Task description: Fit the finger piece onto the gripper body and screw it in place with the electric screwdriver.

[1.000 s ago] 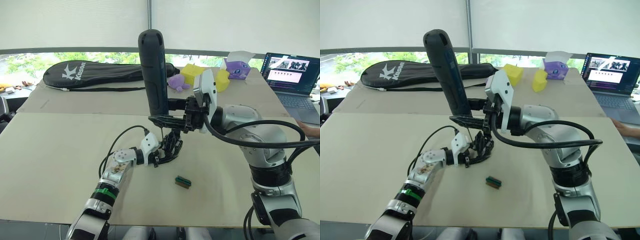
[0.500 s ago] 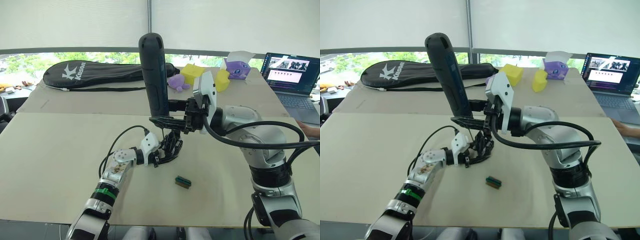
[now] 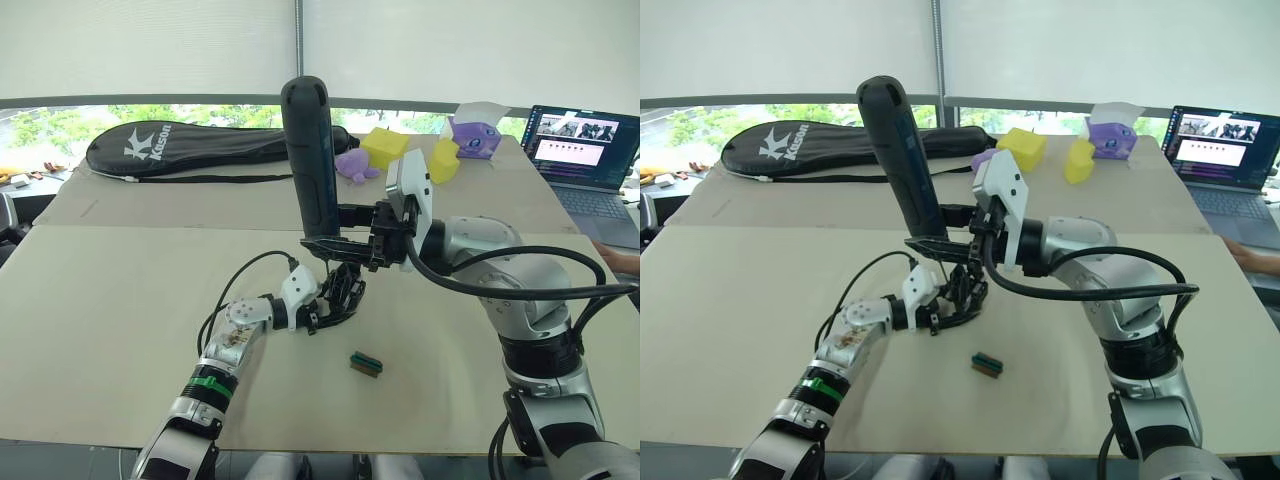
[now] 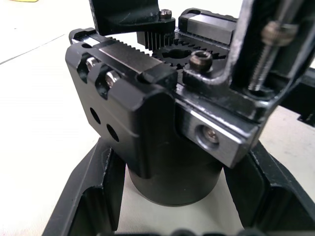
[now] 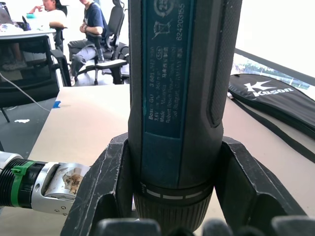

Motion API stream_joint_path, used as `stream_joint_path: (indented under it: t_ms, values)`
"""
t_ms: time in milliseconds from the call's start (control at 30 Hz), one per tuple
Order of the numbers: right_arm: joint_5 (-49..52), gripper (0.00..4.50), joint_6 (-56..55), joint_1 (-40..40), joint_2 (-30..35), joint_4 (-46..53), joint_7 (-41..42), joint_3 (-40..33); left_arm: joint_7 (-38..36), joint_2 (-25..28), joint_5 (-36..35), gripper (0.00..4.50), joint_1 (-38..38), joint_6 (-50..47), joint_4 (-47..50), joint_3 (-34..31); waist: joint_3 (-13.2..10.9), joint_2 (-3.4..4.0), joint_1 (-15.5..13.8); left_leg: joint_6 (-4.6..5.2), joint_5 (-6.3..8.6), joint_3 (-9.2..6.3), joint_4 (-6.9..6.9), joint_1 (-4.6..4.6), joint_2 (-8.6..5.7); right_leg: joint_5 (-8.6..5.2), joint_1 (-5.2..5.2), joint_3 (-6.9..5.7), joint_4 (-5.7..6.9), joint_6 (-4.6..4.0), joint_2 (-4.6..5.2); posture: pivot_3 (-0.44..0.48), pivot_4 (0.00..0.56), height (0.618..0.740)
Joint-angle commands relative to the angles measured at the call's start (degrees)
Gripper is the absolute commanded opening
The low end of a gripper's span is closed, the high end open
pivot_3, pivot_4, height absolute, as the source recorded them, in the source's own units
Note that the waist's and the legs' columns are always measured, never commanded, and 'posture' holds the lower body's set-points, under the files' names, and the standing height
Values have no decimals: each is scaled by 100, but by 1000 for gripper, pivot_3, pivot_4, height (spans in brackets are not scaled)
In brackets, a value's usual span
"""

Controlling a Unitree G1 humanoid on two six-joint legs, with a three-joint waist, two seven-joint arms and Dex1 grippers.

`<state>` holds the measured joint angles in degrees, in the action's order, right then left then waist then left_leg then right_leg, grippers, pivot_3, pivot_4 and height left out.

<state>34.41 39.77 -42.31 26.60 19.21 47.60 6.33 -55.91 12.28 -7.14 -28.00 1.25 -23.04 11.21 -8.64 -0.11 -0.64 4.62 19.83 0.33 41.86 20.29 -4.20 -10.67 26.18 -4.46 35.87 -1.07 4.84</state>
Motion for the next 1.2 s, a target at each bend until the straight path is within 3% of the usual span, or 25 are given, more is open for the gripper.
stream_joint_path:
  t_ms: [33,1200]
  values:
    - [9,1912,-234,-69,-24,231,33,-88,-98,-35,-122,2330,31,66,254,49,0,0,0,0,0,0,0,0,0,0,0,0,0,0,0,0,150,737]
    - [61,1912,-142,32,-67,345,-38,-55,-100,-50,-106,2330,-27,111,170,43,0,0,0,0,0,0,0,0,0,0,0,-1,0,0,0,0,150,737]
